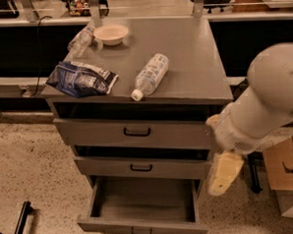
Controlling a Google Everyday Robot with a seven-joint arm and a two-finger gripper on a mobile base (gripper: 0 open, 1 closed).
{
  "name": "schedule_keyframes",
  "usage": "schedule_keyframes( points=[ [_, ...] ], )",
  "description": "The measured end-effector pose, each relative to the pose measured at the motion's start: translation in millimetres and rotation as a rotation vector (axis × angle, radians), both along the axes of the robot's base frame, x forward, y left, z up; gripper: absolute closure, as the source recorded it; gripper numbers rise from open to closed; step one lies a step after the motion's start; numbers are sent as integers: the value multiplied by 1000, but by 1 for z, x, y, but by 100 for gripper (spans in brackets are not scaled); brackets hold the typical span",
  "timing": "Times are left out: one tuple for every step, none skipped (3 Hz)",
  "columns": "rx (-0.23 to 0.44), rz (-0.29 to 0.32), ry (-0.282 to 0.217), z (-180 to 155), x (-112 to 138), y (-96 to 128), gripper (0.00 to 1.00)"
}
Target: Close bottom drawer
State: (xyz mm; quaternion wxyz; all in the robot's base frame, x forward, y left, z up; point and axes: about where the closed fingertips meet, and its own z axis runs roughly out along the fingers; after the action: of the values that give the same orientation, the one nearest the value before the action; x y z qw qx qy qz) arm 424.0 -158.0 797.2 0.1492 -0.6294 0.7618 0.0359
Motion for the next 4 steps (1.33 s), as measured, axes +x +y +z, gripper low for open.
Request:
schedule_keyframes(
  points=[
    [83, -38, 56, -75, -31, 28, 0],
    [82, -48, 46, -97, -40, 30, 0],
    [60, -64, 122, -115, -37, 28, 0],
    [70, -42, 204, -171, -64, 34, 0]
  ],
)
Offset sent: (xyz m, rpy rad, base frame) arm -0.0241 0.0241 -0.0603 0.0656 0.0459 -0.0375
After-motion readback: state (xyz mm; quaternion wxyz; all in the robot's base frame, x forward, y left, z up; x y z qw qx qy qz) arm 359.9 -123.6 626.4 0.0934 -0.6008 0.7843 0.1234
